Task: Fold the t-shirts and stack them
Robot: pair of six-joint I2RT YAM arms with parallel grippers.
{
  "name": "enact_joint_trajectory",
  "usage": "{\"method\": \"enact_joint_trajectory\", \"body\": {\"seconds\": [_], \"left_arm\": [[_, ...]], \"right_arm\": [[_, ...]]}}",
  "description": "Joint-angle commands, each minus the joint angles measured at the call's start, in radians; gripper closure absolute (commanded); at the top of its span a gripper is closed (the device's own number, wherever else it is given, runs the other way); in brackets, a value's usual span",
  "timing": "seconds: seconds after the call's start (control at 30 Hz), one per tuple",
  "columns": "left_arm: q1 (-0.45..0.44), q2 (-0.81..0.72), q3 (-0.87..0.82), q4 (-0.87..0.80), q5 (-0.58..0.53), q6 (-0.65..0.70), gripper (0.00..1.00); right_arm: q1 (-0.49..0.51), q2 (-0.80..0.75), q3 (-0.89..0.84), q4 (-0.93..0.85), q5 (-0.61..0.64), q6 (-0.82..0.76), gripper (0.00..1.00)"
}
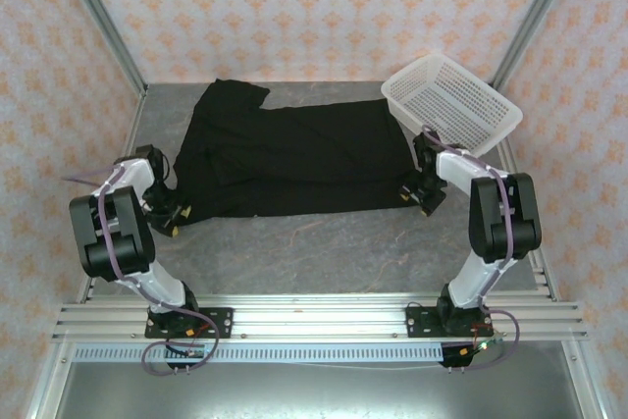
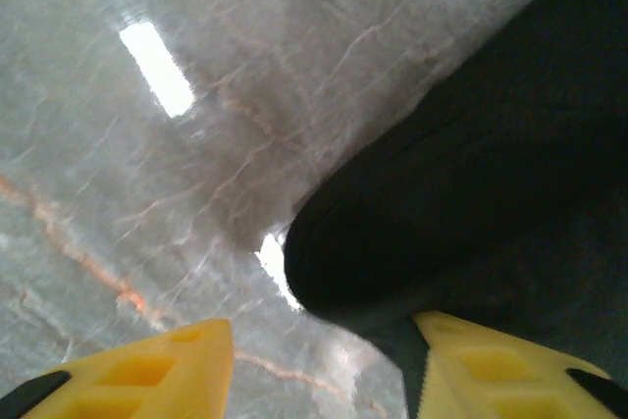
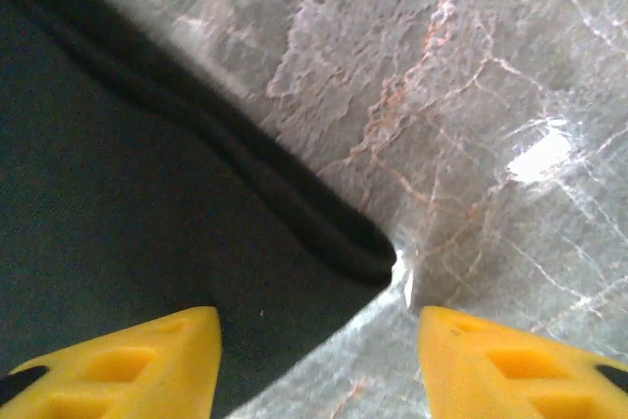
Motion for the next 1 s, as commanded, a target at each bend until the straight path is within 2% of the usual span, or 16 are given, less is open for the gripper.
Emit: {"method": "enact_joint_trajectory", "body": {"seconds": [0.0,0.07,0.13,0.2,0.27,0.43,0.7,0.97], "left_arm": [[0.011,0.04,0.081,0.034,-0.064,0.003,0.63],[0.013,0.062,0.115,0.023,-0.093,0.02,0.72],[0.014,0.072,0.14,0.013,-0.122,0.035,0.86],[0.015,0.081,0.166,-0.005,-0.143,0.054,1.0],[0.015,0.08,0.178,-0.028,-0.158,0.067,1.0],[0.014,0.032,0.164,-0.102,-0.178,0.094,1.0],[0.011,-0.149,-0.012,-0.19,-0.189,0.088,1.0],[0.009,-0.332,-0.121,-0.273,-0.265,0.089,1.0]], "right_arm": [[-0.003,0.037,0.035,0.006,0.048,0.004,0.56],[-0.003,0.055,0.046,0.009,0.064,0.002,0.64],[-0.004,0.075,0.064,0.002,0.081,-0.003,0.73],[-0.003,0.088,0.08,-0.012,0.095,-0.007,0.89],[-0.003,0.08,0.083,-0.026,0.112,-0.01,1.0],[0.004,0.029,0.072,-0.085,0.144,-0.021,1.0],[0.049,-0.098,-0.007,-0.228,0.184,-0.004,1.0],[0.066,-0.261,-0.139,-0.322,0.205,0.059,1.0]]}}
